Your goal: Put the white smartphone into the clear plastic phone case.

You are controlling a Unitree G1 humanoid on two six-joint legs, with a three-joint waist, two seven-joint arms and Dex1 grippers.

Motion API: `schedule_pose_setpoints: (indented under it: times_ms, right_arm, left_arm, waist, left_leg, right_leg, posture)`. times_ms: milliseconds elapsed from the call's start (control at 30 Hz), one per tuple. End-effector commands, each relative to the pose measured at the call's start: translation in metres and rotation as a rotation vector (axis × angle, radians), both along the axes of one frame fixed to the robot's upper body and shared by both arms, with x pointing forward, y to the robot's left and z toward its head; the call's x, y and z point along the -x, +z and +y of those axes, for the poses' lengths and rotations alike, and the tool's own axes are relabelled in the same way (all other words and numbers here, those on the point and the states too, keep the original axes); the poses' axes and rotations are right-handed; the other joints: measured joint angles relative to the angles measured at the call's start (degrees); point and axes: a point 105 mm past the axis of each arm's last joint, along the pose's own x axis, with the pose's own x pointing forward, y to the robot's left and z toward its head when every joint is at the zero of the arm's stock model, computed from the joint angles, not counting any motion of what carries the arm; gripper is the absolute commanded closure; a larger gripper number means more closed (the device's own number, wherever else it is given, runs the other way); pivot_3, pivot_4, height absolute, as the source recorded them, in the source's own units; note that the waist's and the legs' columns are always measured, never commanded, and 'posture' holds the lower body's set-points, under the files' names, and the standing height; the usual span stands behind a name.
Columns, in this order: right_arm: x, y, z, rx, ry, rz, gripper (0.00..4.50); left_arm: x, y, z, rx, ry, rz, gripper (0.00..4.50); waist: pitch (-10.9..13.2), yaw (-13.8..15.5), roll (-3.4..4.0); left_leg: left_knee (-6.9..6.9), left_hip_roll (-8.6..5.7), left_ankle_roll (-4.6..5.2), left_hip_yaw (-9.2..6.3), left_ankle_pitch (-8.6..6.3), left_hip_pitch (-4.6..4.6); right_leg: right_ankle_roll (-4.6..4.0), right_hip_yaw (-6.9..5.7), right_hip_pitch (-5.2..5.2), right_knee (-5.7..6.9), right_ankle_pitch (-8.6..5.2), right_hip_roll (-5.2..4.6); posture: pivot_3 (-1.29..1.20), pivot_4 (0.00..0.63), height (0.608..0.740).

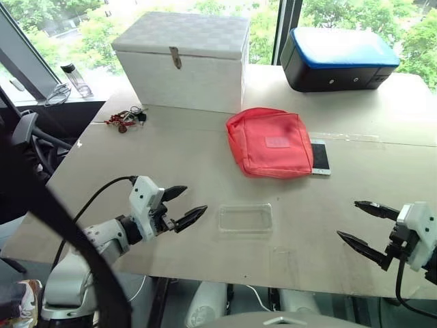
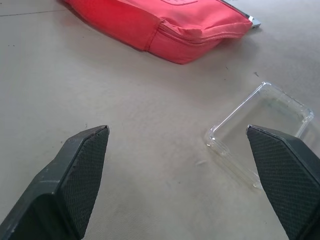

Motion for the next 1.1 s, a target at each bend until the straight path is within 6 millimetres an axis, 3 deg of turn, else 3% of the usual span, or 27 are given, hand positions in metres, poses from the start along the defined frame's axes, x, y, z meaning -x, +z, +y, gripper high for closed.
schedule_pose_setpoints:
  times_ms: [33, 167, 367, 533, 700, 800, 1033, 1067, 1100]
  right_arm:
    - [0.005, 0.005, -0.005, 0.015, -0.006, -0.054, 0.0]
    - [0.009, 0.006, 0.002, -0.015, -0.005, -0.114, 0.0]
    - [0.016, 0.032, 0.032, -0.125, 0.059, -0.216, 0.0]
    - [0.017, 0.033, 0.037, -0.135, 0.033, -0.214, 0.0]
    - [0.023, 0.029, 0.037, -0.118, 0.0, -0.202, 0.0]
    - [0.028, 0.027, 0.038, -0.101, -0.033, -0.194, 0.0]
    - [0.037, 0.024, 0.045, -0.112, -0.07, -0.181, 0.0]
    - [0.037, 0.024, 0.046, -0.113, -0.073, -0.181, 0.0]
    - [0.036, 0.024, 0.046, -0.115, -0.077, -0.182, 0.0]
  left_arm:
    - [-0.006, 0.013, -0.004, 0.016, 0.01, -0.059, 0.04]
    - [-0.025, 0.015, -0.021, -0.027, -0.032, -0.1, 0.04]
    - [-0.046, 0.021, -0.046, -0.184, -0.229, -0.17, 0.04]
    - [-0.088, 0.017, -0.07, -0.387, -0.389, -0.287, 0.04]
    - [-0.122, 0.0, -0.094, -0.5, -0.498, -0.315, 0.04]
    - [-0.139, -0.003, -0.105, -0.513, -0.505, -0.337, 0.93]
    - [-0.153, -0.002, -0.112, -0.537, -0.528, -0.374, 4.17]
    - [-0.154, 0.002, -0.113, -0.513, -0.529, -0.383, 4.48]
    - [-0.154, 0.006, -0.113, -0.488, -0.526, -0.386, 4.48]
  waist:
    - [0.0, 0.0, 0.01]
    - [0.0, 0.8, 0.04]
    - [0.0, 0.1, 0.09]
    - [0.0, 0.5, 0.05]
    - [0.0, 1.3, 0.05]
    - [0.0, 1.1, 0.03]
    - [0.0, 0.7, 0.01]
    - [0.0, 0.7, 0.0]
    - [0.0, 0.6, 0.0]
  left_leg:
    - [-0.01, 0.0, 0.0, 0.0, 0.0, 0.0]
    - [-0.03, -0.01, 0.01, -0.07, -0.01, -0.1]
    - [-0.05, -0.02, 0.05, -0.02, -0.03, -0.1]
    - [-0.1, -0.04, 0.07, -0.01, -0.04, -0.12]
    - [-0.03, -0.1, 0.18, 0.01, -0.11, -0.22]
    - [0.0, -0.11, 0.31, 0.11, -0.18, -0.23]
    - [0.04, -0.11, 0.37, 0.11, -0.22, -0.26]
    - [0.08, -0.13, 0.38, 0.11, -0.22, -0.25]
    - [0.1, -0.15, 0.39, 0.1, -0.23, -0.25]
  right_leg:
    - [0.0, 0.0, 0.0, -0.01, 0.0, 0.0]
    - [0.0, -0.12, 0.04, -0.19, 0.0, -0.03]
    - [0.02, -0.08, 0.03, -0.23, 0.02, 0.0]
    - [0.18, -0.1, 0.05, -0.37, 0.12, 0.02]
    - [0.25, -0.13, 0.05, -0.44, 0.15, 0.09]
    - [0.29, -0.08, 0.04, -0.44, 0.14, 0.13]
    - [0.4, -0.13, 0.02, -0.42, 0.1, 0.33]
    - [0.41, -0.14, 0.06, -0.41, 0.1, 0.33]
    - [0.42, -0.16, 0.08, -0.42, 0.1, 0.33]
  posture:
    - [0.0, 0.15, 0.74]
    - [0.0, 0.15, 0.74]
    - [0.0, 0.15, 0.74]
    - [0.0, 0.15, 0.74]
    - [0.0, 0.15, 0.74]
    - [0.0, 0.15, 0.74]
    - [0.0, 0.15, 0.74]
    - [0.0, 0.15, 0.74]
    - [0.0, 0.15, 0.74]
